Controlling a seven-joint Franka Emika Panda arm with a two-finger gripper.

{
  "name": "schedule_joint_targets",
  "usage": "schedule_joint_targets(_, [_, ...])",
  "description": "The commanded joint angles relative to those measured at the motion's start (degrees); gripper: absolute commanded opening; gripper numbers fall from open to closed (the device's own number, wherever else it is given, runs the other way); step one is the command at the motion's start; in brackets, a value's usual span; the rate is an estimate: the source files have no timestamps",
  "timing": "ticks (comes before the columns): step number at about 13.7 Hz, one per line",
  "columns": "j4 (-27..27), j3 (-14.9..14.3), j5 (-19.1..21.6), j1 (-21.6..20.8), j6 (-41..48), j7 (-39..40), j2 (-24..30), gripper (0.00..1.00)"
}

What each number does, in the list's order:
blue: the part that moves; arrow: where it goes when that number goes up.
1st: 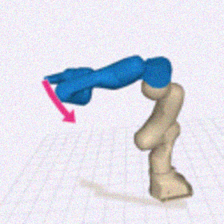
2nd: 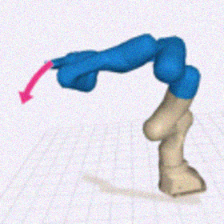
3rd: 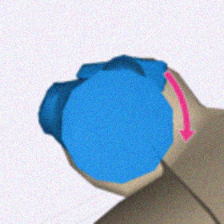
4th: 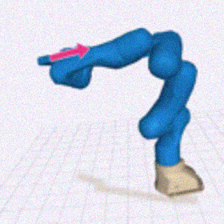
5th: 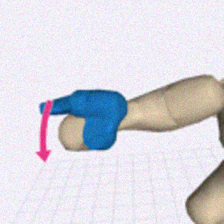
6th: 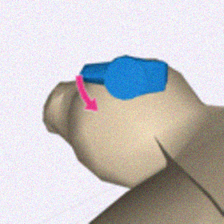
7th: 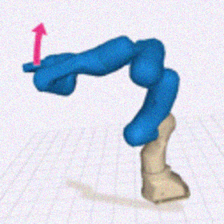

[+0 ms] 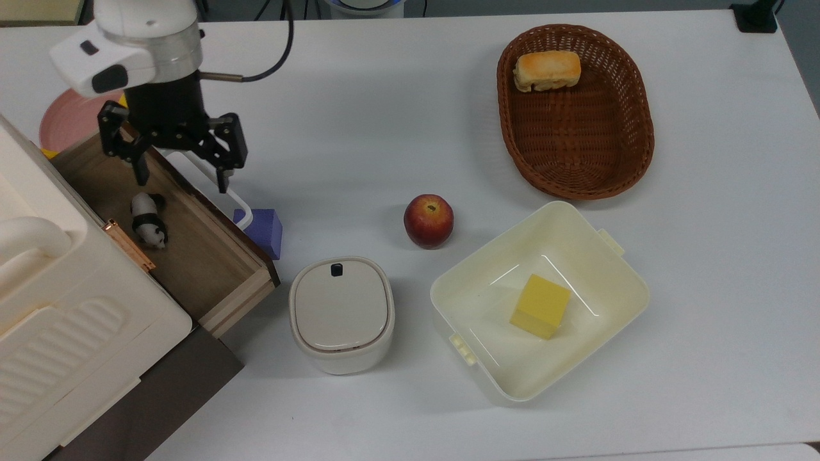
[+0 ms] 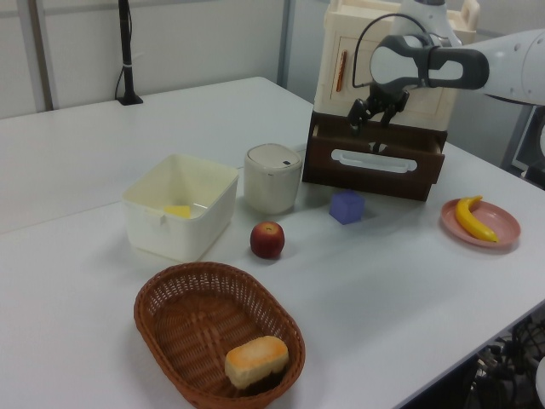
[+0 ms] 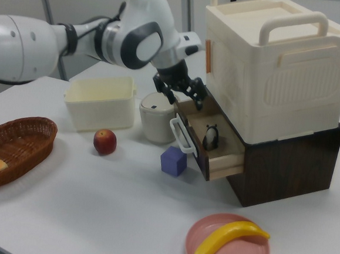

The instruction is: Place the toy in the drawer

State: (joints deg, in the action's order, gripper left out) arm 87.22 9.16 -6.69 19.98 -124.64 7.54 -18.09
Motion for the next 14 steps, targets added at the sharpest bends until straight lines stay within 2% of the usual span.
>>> schedule_joint_targets(1, [1.6,0.8,-0.2,-0.3,3.7,-1.7,4.3,1.0])
schedule_joint_targets(6, [1.6,0.8,0.3,-5.9,15.4,-2.3,7.3,1.0])
schedule_joint_targets(8, [1.6,0.7,1.8,-8.4,22.9,-4.5,9.5,1.0])
schedule_joint_targets(10, [1.7,0.2,3.8,-9.6,26.0,-8.5,11.3,1.0])
schedule_joint_targets(11, [1.8,-0.3,4.5,-10.1,27.2,-13.4,11.8,1.0])
schedule_joint_targets(14, [2.3,-2.1,5.0,-10.2,28.0,-20.4,12.5,1.0])
